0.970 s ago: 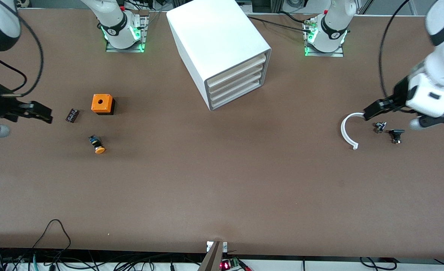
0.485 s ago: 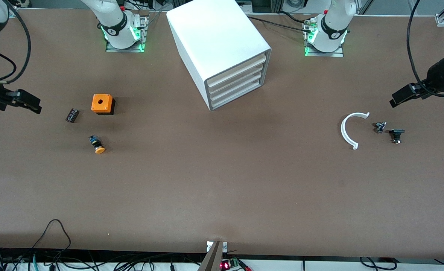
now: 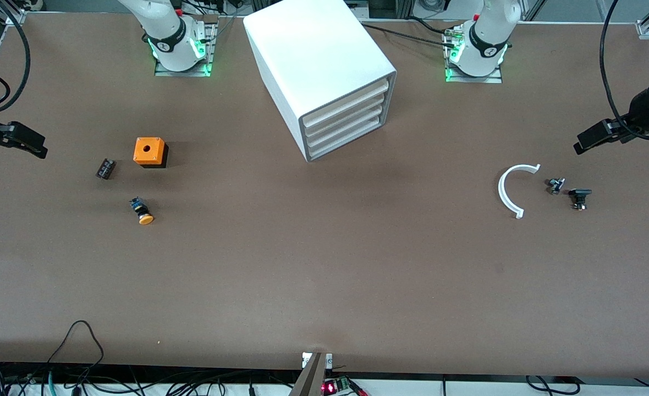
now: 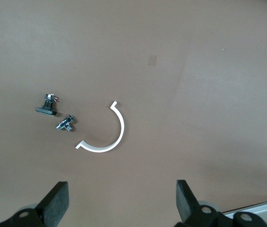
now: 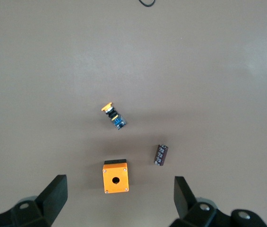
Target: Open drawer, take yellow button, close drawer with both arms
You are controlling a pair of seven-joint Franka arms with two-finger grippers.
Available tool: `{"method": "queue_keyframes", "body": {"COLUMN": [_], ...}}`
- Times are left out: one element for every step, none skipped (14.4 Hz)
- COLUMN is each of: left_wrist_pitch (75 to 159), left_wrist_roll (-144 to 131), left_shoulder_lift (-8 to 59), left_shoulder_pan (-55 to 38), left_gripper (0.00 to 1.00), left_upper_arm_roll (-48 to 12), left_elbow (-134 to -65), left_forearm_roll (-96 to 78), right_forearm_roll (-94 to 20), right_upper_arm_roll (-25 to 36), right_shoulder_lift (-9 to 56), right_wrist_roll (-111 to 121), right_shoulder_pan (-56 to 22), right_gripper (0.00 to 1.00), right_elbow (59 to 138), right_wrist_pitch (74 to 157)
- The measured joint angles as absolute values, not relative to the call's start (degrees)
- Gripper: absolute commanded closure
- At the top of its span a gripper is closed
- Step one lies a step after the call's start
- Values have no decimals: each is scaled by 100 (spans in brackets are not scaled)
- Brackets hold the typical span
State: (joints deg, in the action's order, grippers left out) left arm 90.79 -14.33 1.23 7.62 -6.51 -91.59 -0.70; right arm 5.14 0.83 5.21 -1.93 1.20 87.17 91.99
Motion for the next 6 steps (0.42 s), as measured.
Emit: {"method": "queue_keyframes", "body": {"left_wrist_pitch": [9077,9075,9074,9073,9071,9069], "left_wrist_roll": [-1430,-1428,-1426,-1426,-1426,-1426], "left_shoulder_lift": [123,123,123,123,123,123], "left_shoulder_pan": [762,762,761,761,761,760], "left_gripper": [0,0,0,0,0,0], "left_upper_arm_roll": [-651,-652,-652,-653,-657,-661], "left_elbow": [-9159,-9159,-9159,-9159,-9159,-9159], "left_forearm_roll": [-70,-70,-70,-70,-70,-70], "right_forearm_roll": [470,435,421,420,420,420], "right_upper_arm_roll": [83,83,84,90,99,108], "right_shoulder_lift": [497,464,434,404,381,364], "right_wrist_roll": [-241,-270,-270,-251,-192,-133], "right_shoulder_pan": [114,109,109,109,109,109], "right_gripper": [0,0,0,0,0,0], "right_elbow": [8720,8723,8724,8732,8740,8745], "right_wrist_pitch": [9146,9107,9083,9065,9036,8987]}}
